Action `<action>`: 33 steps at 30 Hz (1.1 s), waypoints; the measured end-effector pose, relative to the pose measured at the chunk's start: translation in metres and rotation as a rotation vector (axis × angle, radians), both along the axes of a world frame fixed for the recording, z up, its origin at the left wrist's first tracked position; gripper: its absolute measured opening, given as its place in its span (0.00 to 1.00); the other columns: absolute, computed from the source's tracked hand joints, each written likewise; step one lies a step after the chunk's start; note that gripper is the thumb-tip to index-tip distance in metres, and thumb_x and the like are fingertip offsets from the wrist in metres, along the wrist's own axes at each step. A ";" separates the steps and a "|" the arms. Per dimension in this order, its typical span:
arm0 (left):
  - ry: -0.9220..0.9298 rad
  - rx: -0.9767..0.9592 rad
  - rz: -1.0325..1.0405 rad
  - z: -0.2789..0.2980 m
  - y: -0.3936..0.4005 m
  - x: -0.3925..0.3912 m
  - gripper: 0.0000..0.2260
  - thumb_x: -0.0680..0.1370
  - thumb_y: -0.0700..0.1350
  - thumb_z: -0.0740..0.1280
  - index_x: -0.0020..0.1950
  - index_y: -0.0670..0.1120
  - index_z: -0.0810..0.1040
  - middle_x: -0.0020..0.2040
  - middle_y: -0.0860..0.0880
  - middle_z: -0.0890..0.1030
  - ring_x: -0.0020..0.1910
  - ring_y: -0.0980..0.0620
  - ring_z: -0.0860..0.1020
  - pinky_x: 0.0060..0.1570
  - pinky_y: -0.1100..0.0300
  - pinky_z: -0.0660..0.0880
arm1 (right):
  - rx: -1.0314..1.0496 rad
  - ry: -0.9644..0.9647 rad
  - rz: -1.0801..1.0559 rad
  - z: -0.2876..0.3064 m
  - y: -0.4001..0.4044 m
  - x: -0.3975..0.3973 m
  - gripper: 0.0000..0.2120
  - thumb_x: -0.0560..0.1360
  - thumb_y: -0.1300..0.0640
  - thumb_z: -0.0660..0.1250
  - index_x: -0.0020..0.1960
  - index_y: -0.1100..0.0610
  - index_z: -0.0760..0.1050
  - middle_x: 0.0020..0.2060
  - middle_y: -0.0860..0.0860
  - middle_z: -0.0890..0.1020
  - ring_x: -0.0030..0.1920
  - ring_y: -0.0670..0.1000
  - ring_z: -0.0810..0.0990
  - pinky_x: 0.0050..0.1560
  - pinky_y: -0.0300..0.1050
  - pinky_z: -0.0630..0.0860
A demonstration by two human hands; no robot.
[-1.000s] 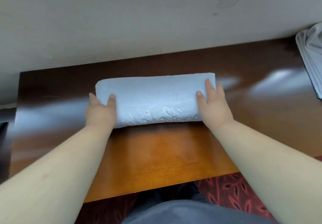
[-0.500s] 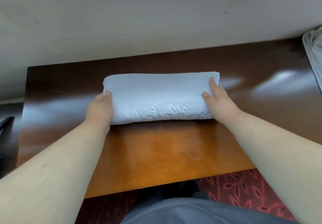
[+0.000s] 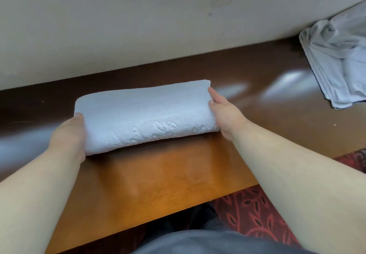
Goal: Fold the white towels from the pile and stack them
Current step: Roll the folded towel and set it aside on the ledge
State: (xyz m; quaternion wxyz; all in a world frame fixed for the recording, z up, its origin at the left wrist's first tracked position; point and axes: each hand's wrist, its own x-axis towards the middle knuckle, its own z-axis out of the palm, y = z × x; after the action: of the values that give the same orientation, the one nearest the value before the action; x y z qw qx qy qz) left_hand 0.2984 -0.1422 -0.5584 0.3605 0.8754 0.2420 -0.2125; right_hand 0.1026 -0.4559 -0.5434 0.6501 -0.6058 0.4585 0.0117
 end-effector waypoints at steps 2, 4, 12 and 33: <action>-0.089 0.051 -0.070 0.011 -0.004 -0.005 0.23 0.79 0.57 0.58 0.71 0.48 0.69 0.69 0.43 0.72 0.66 0.39 0.72 0.60 0.48 0.71 | 0.034 -0.038 -0.089 0.001 -0.006 -0.009 0.18 0.81 0.53 0.59 0.70 0.43 0.73 0.58 0.40 0.81 0.56 0.41 0.80 0.59 0.43 0.76; -0.327 0.210 -0.166 0.030 -0.016 -0.017 0.27 0.78 0.55 0.63 0.76 0.51 0.61 0.74 0.44 0.66 0.71 0.39 0.66 0.66 0.44 0.66 | -0.069 0.014 -0.211 0.002 -0.007 -0.026 0.12 0.80 0.51 0.60 0.60 0.44 0.78 0.52 0.43 0.83 0.53 0.45 0.81 0.58 0.47 0.78; -0.417 0.202 -1.264 0.067 -0.235 -0.066 0.24 0.81 0.57 0.56 0.76 0.53 0.63 0.71 0.46 0.71 0.68 0.42 0.69 0.63 0.47 0.66 | -0.041 0.071 -0.031 -0.008 0.015 -0.068 0.12 0.76 0.40 0.63 0.54 0.45 0.77 0.30 0.46 0.81 0.27 0.46 0.76 0.31 0.43 0.76; -0.353 0.365 -0.537 0.049 -0.080 -0.028 0.30 0.79 0.59 0.60 0.77 0.48 0.60 0.72 0.42 0.68 0.71 0.40 0.66 0.69 0.46 0.63 | 0.156 0.164 0.059 0.018 -0.020 -0.016 0.28 0.75 0.35 0.65 0.68 0.52 0.71 0.56 0.48 0.80 0.54 0.51 0.81 0.54 0.49 0.79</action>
State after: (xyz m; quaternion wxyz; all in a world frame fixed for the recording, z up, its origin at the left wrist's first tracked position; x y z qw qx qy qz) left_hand 0.2706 -0.2224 -0.5099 0.1659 0.9808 -0.0283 -0.0986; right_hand 0.0866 -0.4759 -0.5256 0.6550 -0.5635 0.4899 0.1158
